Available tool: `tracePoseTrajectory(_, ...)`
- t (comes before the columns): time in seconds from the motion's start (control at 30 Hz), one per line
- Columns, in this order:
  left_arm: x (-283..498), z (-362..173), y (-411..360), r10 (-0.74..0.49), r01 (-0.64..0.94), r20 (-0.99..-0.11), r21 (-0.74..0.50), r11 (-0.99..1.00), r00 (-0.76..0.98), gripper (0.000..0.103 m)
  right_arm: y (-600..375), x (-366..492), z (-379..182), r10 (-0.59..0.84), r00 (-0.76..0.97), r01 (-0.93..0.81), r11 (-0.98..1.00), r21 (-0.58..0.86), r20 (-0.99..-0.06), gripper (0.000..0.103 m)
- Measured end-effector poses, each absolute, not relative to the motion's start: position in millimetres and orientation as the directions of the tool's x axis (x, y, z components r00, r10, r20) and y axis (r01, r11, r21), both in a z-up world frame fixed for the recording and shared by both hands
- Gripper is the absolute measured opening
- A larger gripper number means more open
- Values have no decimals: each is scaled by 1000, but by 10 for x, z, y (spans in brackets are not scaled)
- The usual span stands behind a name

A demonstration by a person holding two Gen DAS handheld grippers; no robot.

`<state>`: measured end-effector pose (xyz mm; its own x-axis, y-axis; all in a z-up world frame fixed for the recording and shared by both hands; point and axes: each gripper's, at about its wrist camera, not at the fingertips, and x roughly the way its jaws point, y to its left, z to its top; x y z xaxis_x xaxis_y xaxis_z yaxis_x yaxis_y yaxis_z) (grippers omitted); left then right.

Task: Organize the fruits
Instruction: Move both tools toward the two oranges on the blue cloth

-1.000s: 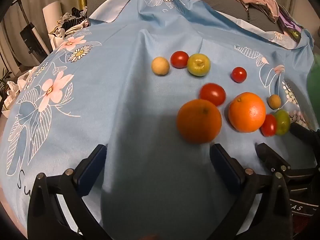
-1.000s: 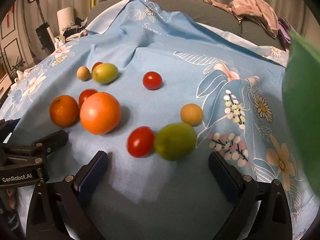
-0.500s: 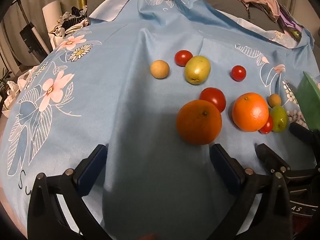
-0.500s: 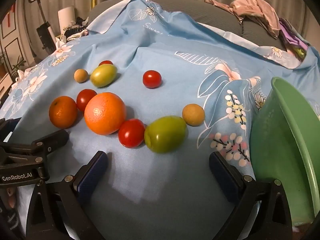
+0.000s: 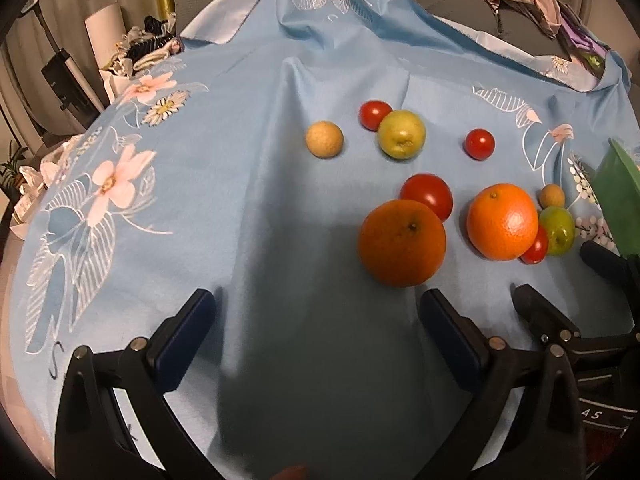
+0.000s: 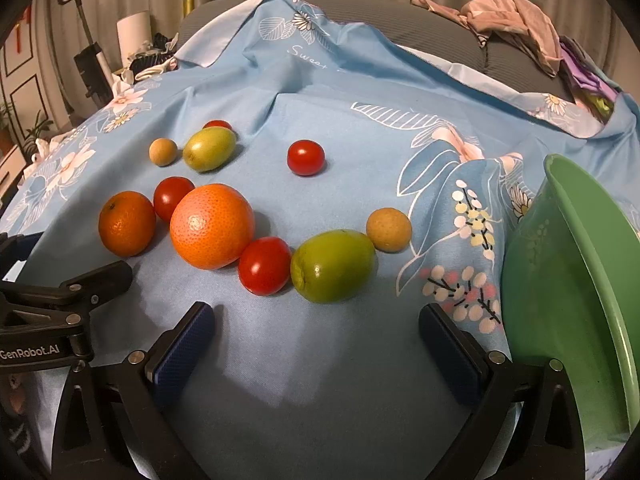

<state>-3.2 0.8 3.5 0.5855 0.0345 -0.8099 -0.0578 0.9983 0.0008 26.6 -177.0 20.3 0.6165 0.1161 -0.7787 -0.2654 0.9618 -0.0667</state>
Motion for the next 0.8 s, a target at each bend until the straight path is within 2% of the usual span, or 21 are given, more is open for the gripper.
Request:
tracePoseTrajectory(0.27, -111, 204, 44, 48, -71, -770, 4, 997, 637, 102, -1725, 296, 235, 149, 554, -280, 960, -15, -819, 101)
tracePoseTrajectory(0.5, -152, 366, 74, 53, -98, -739, -18, 995, 672, 102, -1825, 185, 503, 212, 605, -266, 962, 56, -767, 101)
tracePoseTrajectory(0.7, -192, 445, 55, 37, -89, -720, -34, 995, 693, 102, -1806, 136, 657, 230, 646, -272, 960, 62, -727, 101)
tracePoseTrajectory(0.8, -208, 480, 77, 18, -88, -711, -62, 994, 703, 102, -1794, 123, 707, 243, 653, -279, 958, 70, -718, 95)
